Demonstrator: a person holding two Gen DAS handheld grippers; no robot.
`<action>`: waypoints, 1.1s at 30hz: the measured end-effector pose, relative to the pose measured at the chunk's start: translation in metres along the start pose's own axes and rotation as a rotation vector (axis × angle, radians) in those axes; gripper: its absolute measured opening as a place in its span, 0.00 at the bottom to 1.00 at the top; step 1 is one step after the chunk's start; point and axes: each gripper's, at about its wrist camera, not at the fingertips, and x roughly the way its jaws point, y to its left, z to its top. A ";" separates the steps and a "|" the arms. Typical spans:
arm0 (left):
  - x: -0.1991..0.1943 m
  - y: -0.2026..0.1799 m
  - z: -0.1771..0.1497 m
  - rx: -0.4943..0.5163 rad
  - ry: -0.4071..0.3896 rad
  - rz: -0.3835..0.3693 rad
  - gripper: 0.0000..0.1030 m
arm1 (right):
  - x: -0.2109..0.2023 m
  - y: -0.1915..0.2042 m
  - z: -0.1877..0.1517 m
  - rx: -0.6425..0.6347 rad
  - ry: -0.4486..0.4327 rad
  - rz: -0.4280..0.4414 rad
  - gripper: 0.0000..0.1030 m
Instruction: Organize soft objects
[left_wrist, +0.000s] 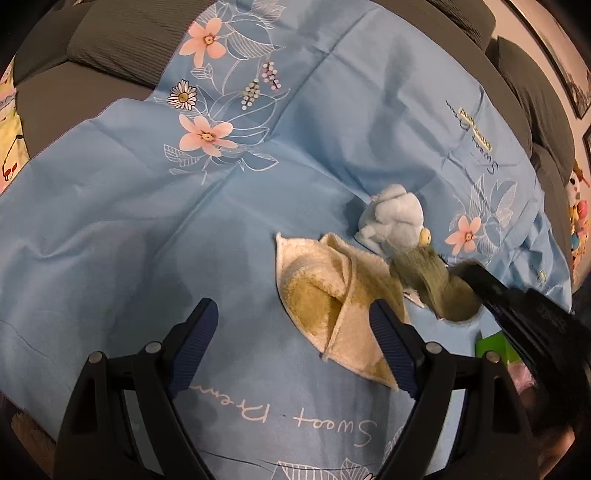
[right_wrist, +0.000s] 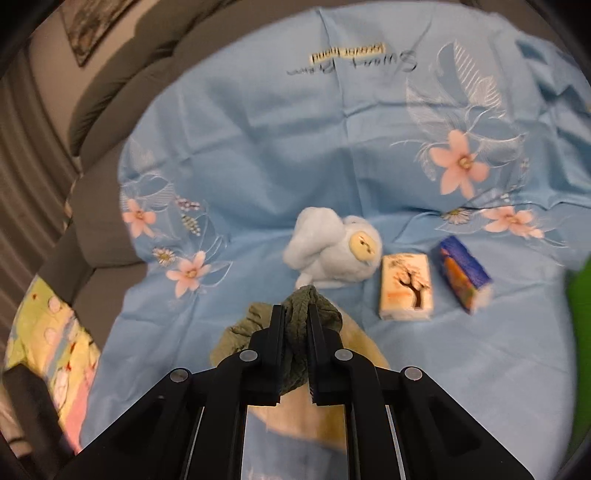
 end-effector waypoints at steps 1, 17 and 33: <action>0.000 -0.002 -0.001 0.007 0.002 0.004 0.81 | -0.008 0.000 -0.006 -0.006 0.004 0.000 0.11; 0.013 -0.029 -0.029 0.132 0.067 -0.005 0.81 | -0.021 -0.055 -0.061 0.055 0.227 -0.062 0.49; 0.036 -0.053 -0.056 0.182 0.267 -0.142 0.79 | -0.026 -0.079 -0.063 0.204 0.201 -0.004 0.59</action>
